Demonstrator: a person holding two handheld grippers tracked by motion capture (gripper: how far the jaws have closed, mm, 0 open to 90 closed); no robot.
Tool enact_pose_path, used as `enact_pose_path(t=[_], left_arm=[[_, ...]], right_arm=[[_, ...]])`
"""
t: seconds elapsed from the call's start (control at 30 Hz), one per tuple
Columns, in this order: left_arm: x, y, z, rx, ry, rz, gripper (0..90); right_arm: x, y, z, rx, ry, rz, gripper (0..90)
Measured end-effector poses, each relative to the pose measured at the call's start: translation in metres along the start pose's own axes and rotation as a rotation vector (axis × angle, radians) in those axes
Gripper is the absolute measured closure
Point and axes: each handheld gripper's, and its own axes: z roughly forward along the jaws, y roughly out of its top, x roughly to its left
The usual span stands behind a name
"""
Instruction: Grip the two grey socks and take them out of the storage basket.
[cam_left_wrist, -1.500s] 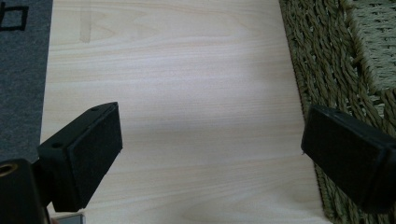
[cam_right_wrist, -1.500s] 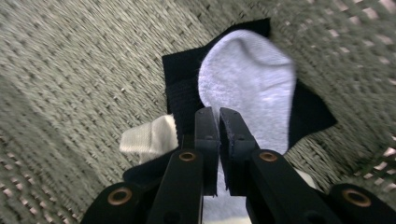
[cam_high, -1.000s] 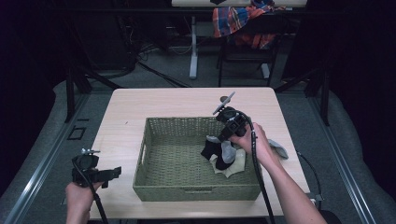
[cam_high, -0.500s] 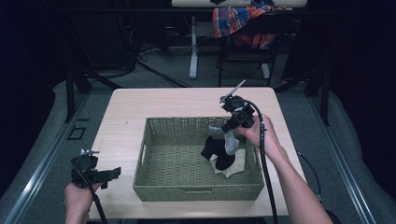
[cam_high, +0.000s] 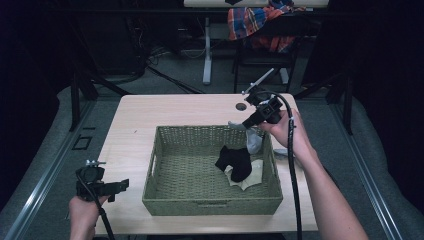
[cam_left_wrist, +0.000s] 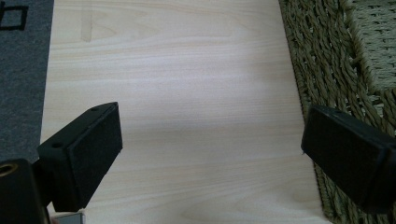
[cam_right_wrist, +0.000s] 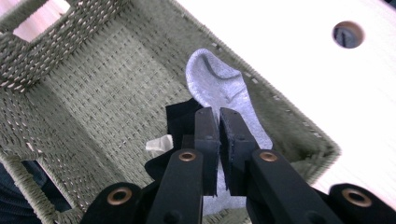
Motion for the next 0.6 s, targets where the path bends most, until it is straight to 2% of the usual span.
enact_pose_path(t=[0.2,0.23,0.37,0.47,0.6], left_arm=[[0.0,0.0,0.0,0.004,-0.002,0.001,5.4],[0.0,0.0,0.0,0.004,-0.002,0.001,5.4],[0.0,0.0,0.0,0.001,0.0,0.0,5.4],[-0.001,0.0,0.0,0.002,-0.002,0.004,5.4],[-0.002,0.0,0.0,0.005,0.0,0.006,5.4]], right_arm=[[-0.007,0.001,-0.018,-0.012,-0.025,0.013,86.4],[-0.011,-0.001,-0.025,-0.023,-0.032,0.024,86.4],[-0.019,-0.006,-0.035,-0.032,-0.042,0.039,86.4],[-0.027,-0.016,-0.049,-0.046,-0.065,0.057,86.4],[-0.033,-0.025,-0.057,-0.055,-0.081,0.075,86.4]])
